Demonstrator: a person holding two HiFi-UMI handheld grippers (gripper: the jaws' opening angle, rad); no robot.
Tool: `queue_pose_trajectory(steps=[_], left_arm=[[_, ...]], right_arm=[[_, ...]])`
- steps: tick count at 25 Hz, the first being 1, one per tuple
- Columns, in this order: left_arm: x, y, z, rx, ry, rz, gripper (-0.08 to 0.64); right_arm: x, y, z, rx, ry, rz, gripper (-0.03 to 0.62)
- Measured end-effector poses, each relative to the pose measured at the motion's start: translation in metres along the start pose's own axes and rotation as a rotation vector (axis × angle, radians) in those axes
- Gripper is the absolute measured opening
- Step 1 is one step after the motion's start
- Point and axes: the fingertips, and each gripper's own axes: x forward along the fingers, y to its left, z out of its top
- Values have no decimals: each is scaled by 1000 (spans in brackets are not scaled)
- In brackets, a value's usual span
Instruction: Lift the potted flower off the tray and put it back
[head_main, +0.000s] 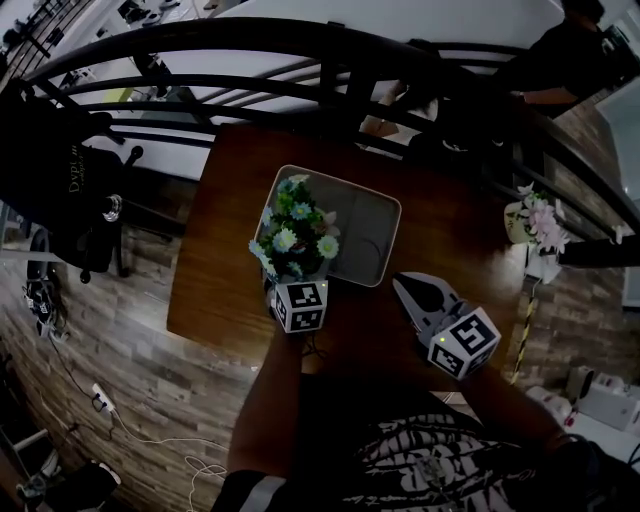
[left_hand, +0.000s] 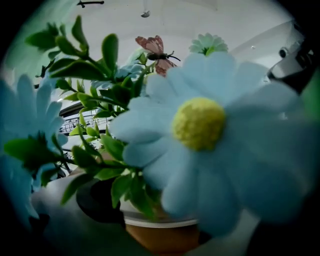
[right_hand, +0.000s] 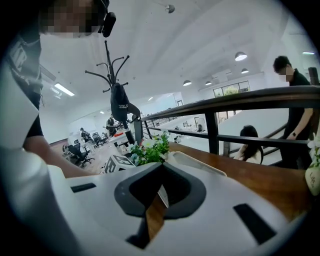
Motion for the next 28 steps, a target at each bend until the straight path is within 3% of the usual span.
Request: queue_pose_trajectory(steps=[6,18,28], left_arm=[[-35,0,21,-42,-38,25,472],[-118,-14,37,-7,-58,100,472],[-158,-53,-16,23,-47,-6,474]], right_arm=[[-6,7,6,-7,-40,41,-3],[-39,24,-6,-9,-73,104,-3],[-61,38,-18,4,-70,12,-3]])
